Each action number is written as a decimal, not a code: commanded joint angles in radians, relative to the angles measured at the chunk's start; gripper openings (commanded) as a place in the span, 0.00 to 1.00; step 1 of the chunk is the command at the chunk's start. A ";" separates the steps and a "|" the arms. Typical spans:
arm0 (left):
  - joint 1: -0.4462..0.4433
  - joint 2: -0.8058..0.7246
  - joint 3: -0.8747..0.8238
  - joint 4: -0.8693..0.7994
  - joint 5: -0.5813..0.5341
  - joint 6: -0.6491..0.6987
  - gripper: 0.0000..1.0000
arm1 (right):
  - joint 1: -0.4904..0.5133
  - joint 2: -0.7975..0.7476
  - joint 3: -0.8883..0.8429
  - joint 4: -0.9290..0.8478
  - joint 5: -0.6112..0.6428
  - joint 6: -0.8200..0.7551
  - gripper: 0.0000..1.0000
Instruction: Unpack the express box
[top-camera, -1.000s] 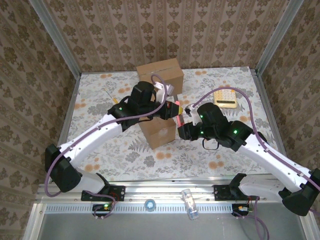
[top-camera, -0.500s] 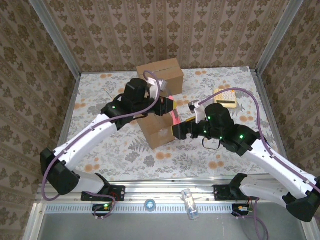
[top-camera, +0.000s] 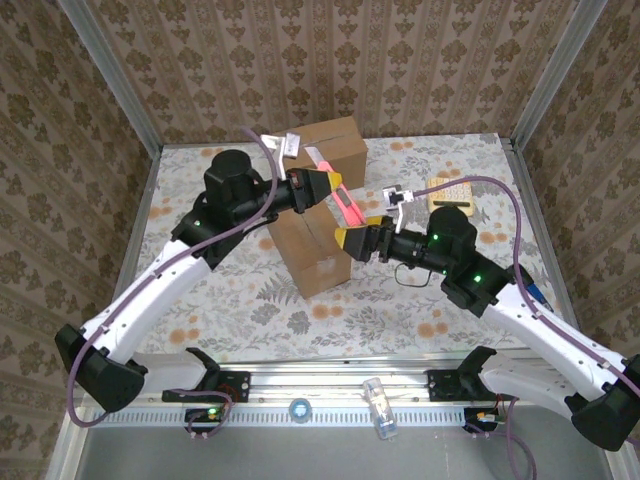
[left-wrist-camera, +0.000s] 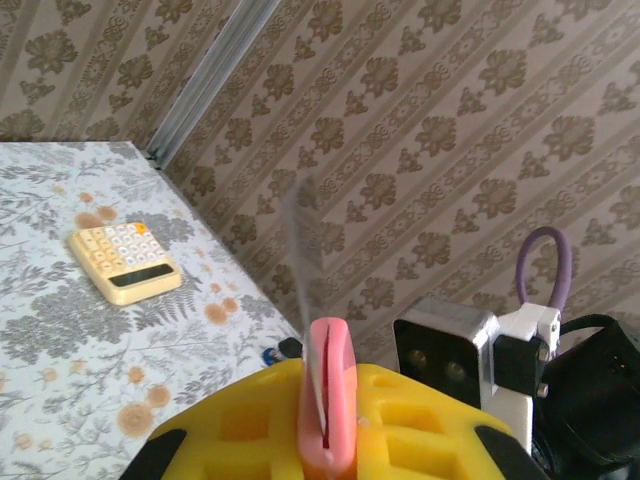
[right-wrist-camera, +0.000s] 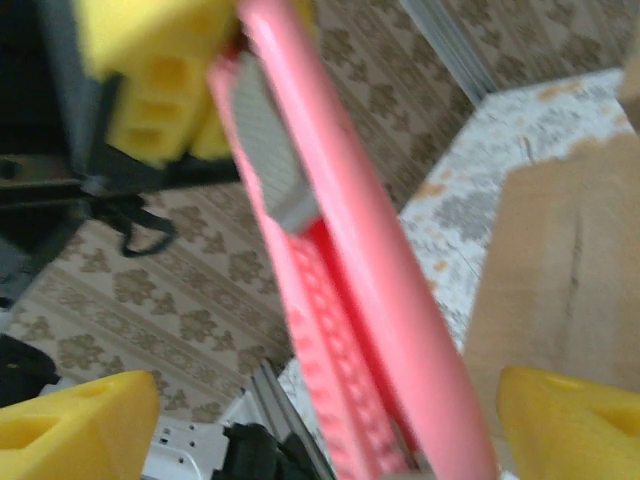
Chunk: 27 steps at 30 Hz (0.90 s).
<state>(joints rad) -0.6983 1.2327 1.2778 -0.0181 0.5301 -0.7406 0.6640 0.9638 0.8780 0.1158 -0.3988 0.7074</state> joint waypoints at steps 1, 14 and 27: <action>0.007 -0.026 -0.038 0.125 0.038 -0.085 0.00 | -0.007 0.001 -0.012 0.186 -0.048 0.066 0.83; 0.013 -0.042 -0.117 0.304 0.059 -0.197 0.00 | -0.006 0.039 -0.033 0.356 -0.079 0.156 0.70; 0.013 -0.049 -0.170 0.392 0.071 -0.235 0.00 | -0.006 0.031 -0.034 0.436 -0.071 0.183 0.54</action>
<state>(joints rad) -0.6922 1.2064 1.1259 0.3202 0.6029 -0.9695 0.6567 1.0080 0.8448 0.4549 -0.4568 0.8757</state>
